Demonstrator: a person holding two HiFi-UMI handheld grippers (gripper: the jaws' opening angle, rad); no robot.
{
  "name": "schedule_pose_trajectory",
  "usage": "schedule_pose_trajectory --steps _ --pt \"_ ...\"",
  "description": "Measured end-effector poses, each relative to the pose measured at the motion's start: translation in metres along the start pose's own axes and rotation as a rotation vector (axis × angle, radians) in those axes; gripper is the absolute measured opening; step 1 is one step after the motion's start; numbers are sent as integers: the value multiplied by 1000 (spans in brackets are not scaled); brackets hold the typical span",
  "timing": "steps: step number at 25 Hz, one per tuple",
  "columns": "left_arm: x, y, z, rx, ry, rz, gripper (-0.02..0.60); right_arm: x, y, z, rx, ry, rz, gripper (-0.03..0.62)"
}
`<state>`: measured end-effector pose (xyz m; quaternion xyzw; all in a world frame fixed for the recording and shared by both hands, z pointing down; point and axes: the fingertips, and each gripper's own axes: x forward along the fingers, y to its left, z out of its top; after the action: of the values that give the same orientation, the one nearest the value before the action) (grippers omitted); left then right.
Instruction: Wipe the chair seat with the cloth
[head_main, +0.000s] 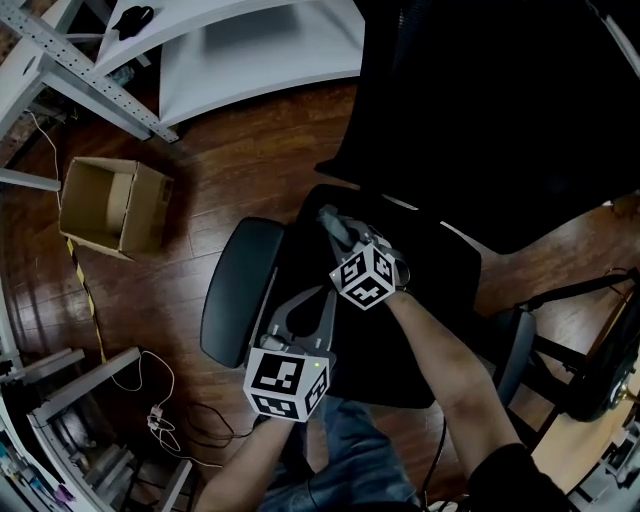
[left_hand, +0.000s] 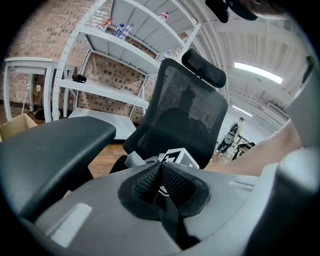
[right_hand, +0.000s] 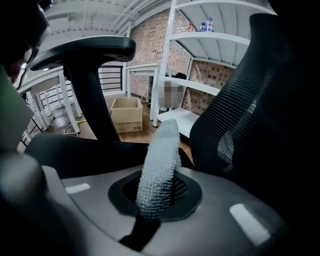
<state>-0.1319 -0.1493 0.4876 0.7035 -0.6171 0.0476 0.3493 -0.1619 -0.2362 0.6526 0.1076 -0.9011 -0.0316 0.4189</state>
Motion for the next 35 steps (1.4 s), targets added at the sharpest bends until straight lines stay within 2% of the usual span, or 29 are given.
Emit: schedule_pose_trajectory --steps 8,16,26,35 --pt "-47 -9 -30 49 24 -38 -2 -26 68 6 -2 -25 8 14" --pt "-106 -6 -61 90 25 -45 -2 -50 156 3 -5 -58 7 14" --pt "-176 18 -92 118 13 -16 -2 -79 246 5 14 -90 -27 14" --pt "-212 27 -114 112 18 7 -2 -93 322 11 56 -110 16 14"
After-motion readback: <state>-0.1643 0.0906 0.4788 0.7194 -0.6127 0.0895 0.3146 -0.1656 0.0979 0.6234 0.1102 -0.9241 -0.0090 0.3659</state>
